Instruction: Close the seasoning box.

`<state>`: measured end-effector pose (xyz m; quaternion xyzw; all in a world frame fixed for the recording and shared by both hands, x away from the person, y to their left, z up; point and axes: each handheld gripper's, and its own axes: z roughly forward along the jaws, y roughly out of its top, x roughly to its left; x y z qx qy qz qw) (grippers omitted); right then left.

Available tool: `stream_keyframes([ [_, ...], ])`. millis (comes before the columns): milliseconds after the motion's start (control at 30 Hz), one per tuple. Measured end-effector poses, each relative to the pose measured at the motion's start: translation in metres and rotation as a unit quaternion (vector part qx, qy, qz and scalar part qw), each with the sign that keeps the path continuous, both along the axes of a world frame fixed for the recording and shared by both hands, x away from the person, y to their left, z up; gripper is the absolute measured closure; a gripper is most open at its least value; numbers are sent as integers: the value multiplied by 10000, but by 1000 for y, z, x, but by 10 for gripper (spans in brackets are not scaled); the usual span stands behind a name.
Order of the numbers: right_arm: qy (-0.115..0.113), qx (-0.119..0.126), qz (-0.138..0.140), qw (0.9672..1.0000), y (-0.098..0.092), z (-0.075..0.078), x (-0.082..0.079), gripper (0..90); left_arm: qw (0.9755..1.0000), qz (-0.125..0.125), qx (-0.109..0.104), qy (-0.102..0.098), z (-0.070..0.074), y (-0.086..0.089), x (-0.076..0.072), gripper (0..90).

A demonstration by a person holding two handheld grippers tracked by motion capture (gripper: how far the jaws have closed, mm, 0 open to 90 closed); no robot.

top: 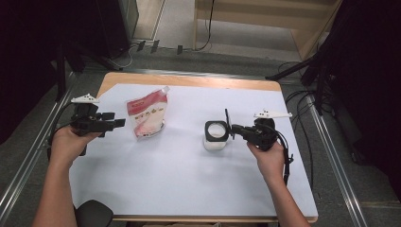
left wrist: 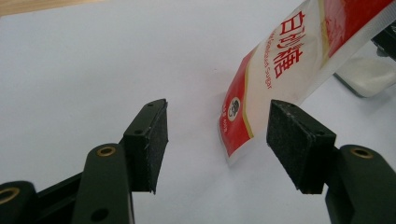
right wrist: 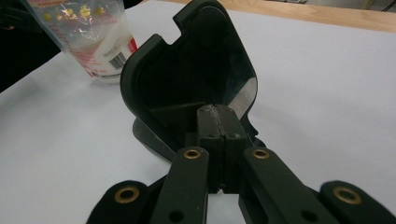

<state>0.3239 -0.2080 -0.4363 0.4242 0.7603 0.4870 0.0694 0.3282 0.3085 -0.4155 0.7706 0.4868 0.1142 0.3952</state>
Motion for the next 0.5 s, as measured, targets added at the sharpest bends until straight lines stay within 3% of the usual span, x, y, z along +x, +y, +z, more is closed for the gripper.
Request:
stream_keyframes([
  [500,-4,-42,59,10000,12,-1,1,899,10000,-10,22,21,-1,-1,0,396],
])
